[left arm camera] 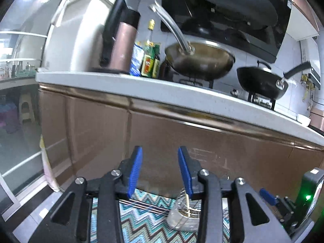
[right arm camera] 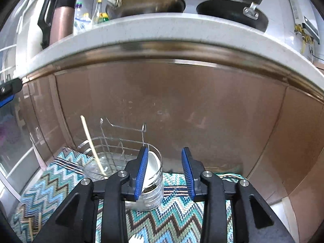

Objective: Organize utensils
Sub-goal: 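Open the left tool over the holder while the right tool releases the spoon into it, then lower the left tool to another chopstick while the right tool approaches another white spoon, then close the left tool on a chopstick while the right tool closes on a white spoon, then lift the chopstick with the left tool while the right tool carries the spoon to the holder, then open the left tool over the holder while the right tool drops the spoon in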

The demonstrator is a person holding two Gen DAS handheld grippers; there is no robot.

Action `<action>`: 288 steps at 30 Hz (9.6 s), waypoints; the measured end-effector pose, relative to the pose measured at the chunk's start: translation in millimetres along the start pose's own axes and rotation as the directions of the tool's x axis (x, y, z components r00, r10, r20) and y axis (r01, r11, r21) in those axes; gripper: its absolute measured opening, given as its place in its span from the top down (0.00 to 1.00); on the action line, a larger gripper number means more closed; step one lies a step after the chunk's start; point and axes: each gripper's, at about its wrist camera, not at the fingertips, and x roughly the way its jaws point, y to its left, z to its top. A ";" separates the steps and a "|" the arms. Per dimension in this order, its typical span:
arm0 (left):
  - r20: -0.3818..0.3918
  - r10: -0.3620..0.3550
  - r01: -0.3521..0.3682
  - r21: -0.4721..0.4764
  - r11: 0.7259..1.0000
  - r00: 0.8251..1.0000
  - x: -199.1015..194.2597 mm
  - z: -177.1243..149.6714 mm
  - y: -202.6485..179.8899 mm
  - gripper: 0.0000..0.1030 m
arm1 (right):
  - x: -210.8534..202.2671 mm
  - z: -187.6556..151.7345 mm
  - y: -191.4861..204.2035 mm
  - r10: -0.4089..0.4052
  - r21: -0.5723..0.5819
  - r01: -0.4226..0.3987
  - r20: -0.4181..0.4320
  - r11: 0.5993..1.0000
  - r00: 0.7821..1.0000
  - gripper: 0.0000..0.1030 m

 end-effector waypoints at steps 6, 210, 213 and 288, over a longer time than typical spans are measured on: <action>0.032 0.034 -0.034 0.001 0.999 0.999 -61.4 38.2 18.8 0.66 | -68.0 15.9 -2.2 0.026 -0.005 -0.026 0.067 1.000 0.997 0.58; -0.390 -0.295 0.151 -0.359 0.921 0.872 -7.2 10.4 71.4 0.96 | -104.4 6.8 -52.6 0.318 0.039 -0.316 -0.043 0.948 0.947 0.94; -0.314 -0.314 0.193 -0.361 0.912 0.896 3.8 30.2 54.0 0.96 | -91.5 26.3 -45.2 0.295 0.039 -0.295 0.014 0.955 0.955 0.94; -0.076 0.100 -0.097 0.041 0.994 0.992 -191.1 15.5 72.9 0.56 | -240.4 -38.4 -52.5 0.103 0.085 -0.117 0.151 0.989 0.983 0.46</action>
